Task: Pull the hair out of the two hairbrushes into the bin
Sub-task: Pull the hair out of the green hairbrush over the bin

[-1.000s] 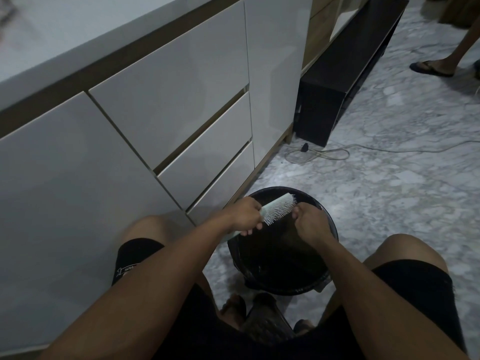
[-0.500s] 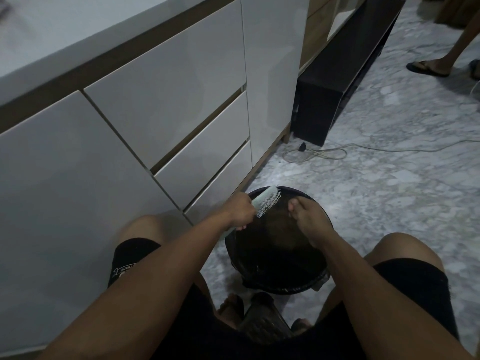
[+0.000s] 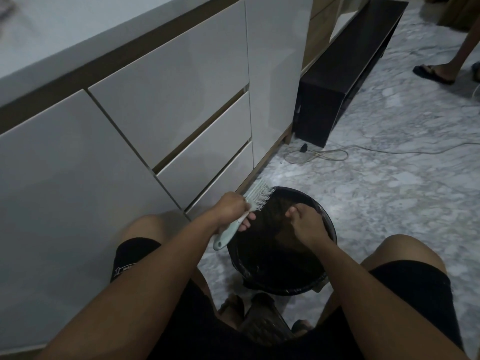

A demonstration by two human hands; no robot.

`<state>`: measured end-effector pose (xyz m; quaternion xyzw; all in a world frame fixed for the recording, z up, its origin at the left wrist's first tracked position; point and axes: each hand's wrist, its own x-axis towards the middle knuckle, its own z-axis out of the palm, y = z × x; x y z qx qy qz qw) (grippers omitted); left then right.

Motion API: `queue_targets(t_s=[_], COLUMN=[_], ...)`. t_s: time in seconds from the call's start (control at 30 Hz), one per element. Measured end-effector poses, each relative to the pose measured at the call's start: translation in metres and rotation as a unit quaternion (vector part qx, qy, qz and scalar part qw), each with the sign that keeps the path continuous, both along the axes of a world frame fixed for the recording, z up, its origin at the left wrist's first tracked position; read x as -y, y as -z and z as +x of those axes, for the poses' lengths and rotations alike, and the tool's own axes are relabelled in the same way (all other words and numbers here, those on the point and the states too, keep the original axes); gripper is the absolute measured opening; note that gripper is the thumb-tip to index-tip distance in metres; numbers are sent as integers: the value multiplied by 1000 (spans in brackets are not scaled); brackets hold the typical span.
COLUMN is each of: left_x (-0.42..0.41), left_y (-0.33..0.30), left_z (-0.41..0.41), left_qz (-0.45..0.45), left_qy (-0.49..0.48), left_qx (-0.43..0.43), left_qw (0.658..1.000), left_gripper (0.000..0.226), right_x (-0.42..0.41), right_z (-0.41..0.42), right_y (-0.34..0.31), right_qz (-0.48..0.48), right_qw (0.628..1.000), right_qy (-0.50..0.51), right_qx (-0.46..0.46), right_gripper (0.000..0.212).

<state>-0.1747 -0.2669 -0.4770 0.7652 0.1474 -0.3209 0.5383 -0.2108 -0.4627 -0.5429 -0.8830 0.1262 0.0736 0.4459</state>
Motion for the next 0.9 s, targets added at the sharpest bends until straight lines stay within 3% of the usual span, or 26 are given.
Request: queue_targets(t_s=[0.53, 0.9], left_x=[-6, 0], left_y=[9, 15], left_z=[-2, -4], left_qz=[13, 44], left_qy=[17, 28], left_qx=[-3, 0], left_qw=[1000, 999], left_gripper=[25, 27], right_x=[0, 0], right_z=[-2, 3], right_y=[-4, -4], right_qz=[18, 26], right_qw=[999, 998], right_qy=[-22, 54], right_qx=[-27, 10], right_gripper=[17, 17])
